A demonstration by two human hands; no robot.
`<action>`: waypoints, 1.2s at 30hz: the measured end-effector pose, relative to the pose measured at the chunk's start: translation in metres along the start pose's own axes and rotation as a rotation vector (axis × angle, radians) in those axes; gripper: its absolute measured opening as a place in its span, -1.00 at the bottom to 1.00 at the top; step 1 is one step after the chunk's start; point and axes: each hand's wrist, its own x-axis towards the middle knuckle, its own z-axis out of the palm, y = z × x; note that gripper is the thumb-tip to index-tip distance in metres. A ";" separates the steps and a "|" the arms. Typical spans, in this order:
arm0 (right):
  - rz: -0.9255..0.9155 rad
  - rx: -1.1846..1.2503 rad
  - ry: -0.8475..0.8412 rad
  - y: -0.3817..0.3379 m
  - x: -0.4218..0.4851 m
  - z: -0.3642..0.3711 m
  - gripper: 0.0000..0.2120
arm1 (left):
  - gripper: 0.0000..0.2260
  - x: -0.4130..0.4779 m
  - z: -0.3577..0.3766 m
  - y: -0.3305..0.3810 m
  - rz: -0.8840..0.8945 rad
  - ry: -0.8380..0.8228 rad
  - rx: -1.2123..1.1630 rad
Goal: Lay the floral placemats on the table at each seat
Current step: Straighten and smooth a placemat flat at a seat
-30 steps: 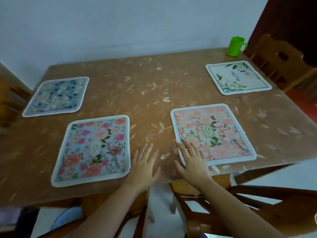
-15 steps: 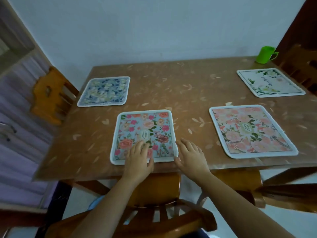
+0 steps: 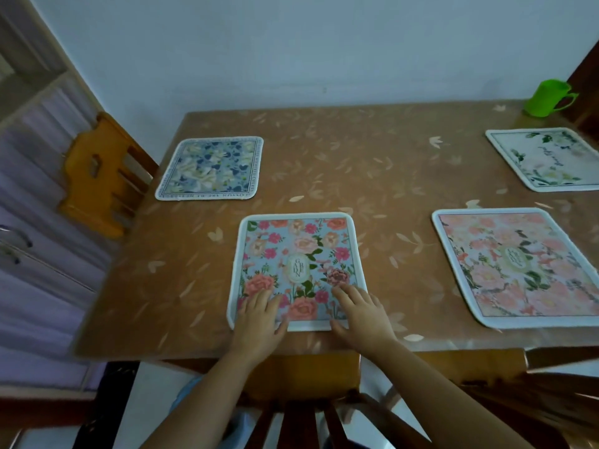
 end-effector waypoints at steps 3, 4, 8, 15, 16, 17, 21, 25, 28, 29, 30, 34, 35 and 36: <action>0.025 -0.007 -0.024 0.001 0.006 0.007 -0.43 | -0.54 0.002 0.010 -0.008 0.019 -0.040 -0.028; 0.036 -0.007 -0.025 0.001 0.006 0.009 -0.43 | -0.54 0.002 0.014 -0.010 0.027 -0.056 -0.030; 0.059 0.000 -0.045 0.000 0.004 0.022 -0.44 | -0.55 -0.002 0.027 -0.020 0.087 -0.076 -0.054; 0.071 -0.019 -0.043 -0.006 -0.001 0.031 -0.54 | -0.74 -0.013 0.031 -0.028 0.127 0.056 -0.112; 0.071 -0.013 -0.055 -0.006 -0.001 0.032 -0.56 | -0.76 -0.012 0.028 -0.028 0.140 0.083 -0.122; 0.066 -0.006 -0.067 -0.005 -0.002 0.032 -0.58 | -0.78 -0.011 0.025 -0.028 0.151 0.110 -0.147; 0.061 0.023 -0.106 -0.003 -0.002 0.032 -0.64 | -0.88 -0.011 0.023 -0.023 0.176 0.154 -0.266; 0.051 0.026 -0.120 0.000 0.000 0.030 -0.69 | -0.89 -0.012 0.020 -0.016 0.162 0.138 -0.296; 0.053 0.021 -0.119 -0.001 0.001 0.031 -0.72 | -0.88 -0.013 0.018 -0.014 0.143 0.121 -0.290; 0.057 0.020 -0.114 -0.001 0.001 0.030 -0.73 | -0.87 -0.013 0.017 -0.013 0.146 0.117 -0.278; 0.065 0.024 -0.114 -0.001 0.001 0.030 -0.74 | -0.86 -0.012 0.016 -0.013 0.148 0.115 -0.267; 0.096 0.060 -0.114 -0.003 0.001 0.029 -0.76 | -0.84 -0.013 0.015 -0.011 0.157 0.122 -0.220; 0.099 0.070 -0.111 -0.004 0.001 0.028 -0.76 | -0.84 -0.013 0.015 -0.012 0.156 0.122 -0.215; 0.101 0.081 -0.107 -0.004 0.001 0.028 -0.76 | -0.84 -0.013 0.016 -0.012 0.154 0.122 -0.214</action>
